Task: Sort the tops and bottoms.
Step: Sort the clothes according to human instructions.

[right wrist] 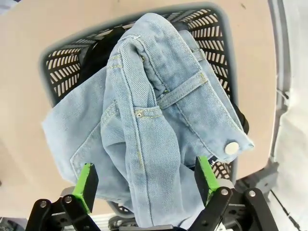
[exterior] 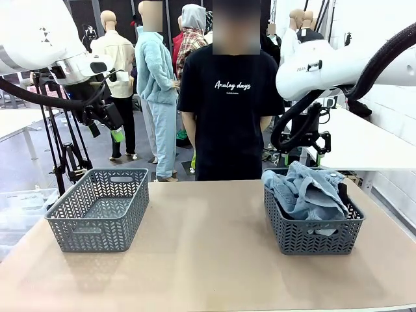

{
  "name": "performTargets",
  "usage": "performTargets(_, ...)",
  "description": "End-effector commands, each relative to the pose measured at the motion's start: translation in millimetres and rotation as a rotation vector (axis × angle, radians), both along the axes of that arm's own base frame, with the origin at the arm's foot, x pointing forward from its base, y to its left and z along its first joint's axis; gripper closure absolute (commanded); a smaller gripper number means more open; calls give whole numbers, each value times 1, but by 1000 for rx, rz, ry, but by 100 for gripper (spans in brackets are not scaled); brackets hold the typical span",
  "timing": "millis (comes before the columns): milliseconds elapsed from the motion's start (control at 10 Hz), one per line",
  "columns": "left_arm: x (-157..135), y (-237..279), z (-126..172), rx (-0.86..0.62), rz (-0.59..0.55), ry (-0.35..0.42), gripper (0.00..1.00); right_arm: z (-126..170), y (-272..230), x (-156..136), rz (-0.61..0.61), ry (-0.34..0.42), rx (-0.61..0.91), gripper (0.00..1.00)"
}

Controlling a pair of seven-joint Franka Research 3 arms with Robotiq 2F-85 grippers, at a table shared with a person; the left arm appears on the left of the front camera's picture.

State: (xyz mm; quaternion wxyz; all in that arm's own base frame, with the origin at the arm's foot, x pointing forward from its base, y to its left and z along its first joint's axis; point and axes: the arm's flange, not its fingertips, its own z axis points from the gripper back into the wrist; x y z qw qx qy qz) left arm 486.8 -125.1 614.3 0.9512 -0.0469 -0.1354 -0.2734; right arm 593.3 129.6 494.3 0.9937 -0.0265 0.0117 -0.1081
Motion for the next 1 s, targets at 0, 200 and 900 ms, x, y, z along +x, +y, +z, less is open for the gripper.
performTargets(0, 0, 1, 2, -3, 2, -10, 0, 0, -2, 0, 1, 0, 0, 0)
performTargets(200, 0, 1, 2, -3, 2, -10, 0, 0, -2, 0, 1, 0, 0, 0)
performTargets(900, 0, 1, 2, -3, 2, -10, 0, 0, -2, 0, 1, 0, 0, 0)
